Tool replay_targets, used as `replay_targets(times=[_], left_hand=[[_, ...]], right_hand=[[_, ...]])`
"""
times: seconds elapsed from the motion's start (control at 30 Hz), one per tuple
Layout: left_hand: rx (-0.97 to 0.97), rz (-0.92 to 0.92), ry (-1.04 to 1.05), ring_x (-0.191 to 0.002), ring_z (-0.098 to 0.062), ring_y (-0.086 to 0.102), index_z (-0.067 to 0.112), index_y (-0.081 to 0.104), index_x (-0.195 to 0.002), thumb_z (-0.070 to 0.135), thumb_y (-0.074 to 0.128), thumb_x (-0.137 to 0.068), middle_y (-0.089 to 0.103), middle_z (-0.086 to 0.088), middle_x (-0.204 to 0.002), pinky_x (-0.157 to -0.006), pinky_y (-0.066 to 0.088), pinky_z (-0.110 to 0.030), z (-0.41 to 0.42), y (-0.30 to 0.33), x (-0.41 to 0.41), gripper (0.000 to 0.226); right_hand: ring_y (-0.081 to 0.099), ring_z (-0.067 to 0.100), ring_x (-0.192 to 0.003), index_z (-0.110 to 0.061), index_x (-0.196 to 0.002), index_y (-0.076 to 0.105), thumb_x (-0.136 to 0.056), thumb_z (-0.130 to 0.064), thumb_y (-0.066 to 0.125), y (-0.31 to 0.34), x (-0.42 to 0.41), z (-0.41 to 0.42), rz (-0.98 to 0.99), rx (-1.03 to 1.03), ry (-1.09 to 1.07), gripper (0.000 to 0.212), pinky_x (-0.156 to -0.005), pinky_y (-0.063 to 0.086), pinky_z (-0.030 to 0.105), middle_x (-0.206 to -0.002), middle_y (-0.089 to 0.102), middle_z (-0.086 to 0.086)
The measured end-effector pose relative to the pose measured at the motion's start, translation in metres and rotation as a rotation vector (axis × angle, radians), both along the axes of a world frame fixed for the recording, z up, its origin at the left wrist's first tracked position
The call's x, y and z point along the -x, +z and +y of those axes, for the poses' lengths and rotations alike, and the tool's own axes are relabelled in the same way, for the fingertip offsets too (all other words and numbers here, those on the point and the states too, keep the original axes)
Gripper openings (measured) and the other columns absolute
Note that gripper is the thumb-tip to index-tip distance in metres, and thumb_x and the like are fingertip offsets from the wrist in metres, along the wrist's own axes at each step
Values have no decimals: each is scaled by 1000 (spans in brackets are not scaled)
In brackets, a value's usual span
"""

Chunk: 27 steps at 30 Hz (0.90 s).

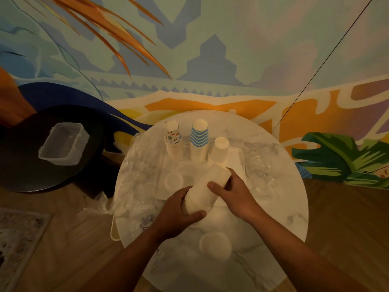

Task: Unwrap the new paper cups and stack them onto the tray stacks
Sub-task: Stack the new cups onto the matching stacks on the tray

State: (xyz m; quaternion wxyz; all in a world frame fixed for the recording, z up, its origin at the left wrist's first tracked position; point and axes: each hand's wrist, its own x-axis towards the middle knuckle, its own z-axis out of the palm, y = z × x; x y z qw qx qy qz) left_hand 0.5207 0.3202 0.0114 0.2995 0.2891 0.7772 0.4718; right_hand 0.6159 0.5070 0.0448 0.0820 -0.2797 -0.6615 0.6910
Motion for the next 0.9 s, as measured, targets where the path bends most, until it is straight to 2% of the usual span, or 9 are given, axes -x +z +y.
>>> replay_targets(times=[0.13, 0.27, 0.37, 0.53, 0.63, 0.73, 0.83, 0.9], left_hand=[[-8, 23, 33, -104, 6, 62, 46, 51, -123, 27, 93, -70, 66, 18, -115, -77, 49, -9, 3, 3, 2, 70], [-11, 17, 13, -103, 6, 63, 44, 53, -123, 26, 93, -69, 67, 19, -113, -77, 50, -10, 5, 6, 9, 69], [-10, 21, -7, -103, 5, 63, 38, 55, -127, 30, 93, -68, 67, 18, -115, -77, 50, -10, 4, 8, 13, 71], [-10, 16, -44, -102, 2, 65, 40, 56, -125, 38, 92, -67, 68, 17, -113, -79, 53, -15, 6, 10, 15, 69], [-2, 18, -56, -103, 0, 65, 35, 57, -128, 50, 88, -63, 68, 16, -115, -83, 57, -24, 7, 10, 15, 73], [15, 49, -44, -104, 2, 62, 37, 54, -128, 50, 90, -63, 65, 18, -117, -83, 55, -23, 12, 11, 10, 76], [25, 74, -23, -105, 6, 60, 43, 50, -127, 54, 93, -57, 62, 19, -118, -82, 54, -20, 18, 11, 1, 83], [28, 71, -21, -103, 7, 61, 43, 52, -126, 53, 93, -57, 64, 19, -116, -82, 55, -22, 20, 11, -2, 81]], right_hand=[[69, 15, -109, -18, -126, 57, -89, -18, 76, 7, 2, 3, 13, 33, -10, 41, -95, 57, 38, -115, 72, 0], [69, 18, -109, -17, -125, 58, -90, -14, 74, 13, 3, 7, 35, 57, -8, 39, -94, 57, 38, -116, 72, 4], [68, 19, -110, -18, -125, 58, -89, -16, 74, 14, 2, 9, 39, 65, -3, 39, -94, 57, 37, -115, 71, 3], [67, 26, -113, -13, -126, 58, -81, -27, 76, 13, -1, 10, 49, 98, -15, 51, -97, 56, 45, -117, 71, 9], [67, 27, -114, -13, -129, 57, -86, -22, 75, 10, -2, 9, 49, 121, -26, 48, -96, 57, 45, -119, 70, 10], [66, 26, -113, -19, -131, 55, -91, -12, 72, 10, 3, 1, 45, 164, -124, 44, -89, 60, 41, -120, 68, 7], [69, 16, -105, -25, -124, 59, -80, -35, 84, 13, 11, -8, 28, 108, -234, 52, -84, 60, 37, -115, 71, -1], [71, 12, -98, -25, -119, 62, -78, -39, 84, 16, 15, -10, 25, 65, -297, 49, -78, 59, 32, -109, 73, -4]])
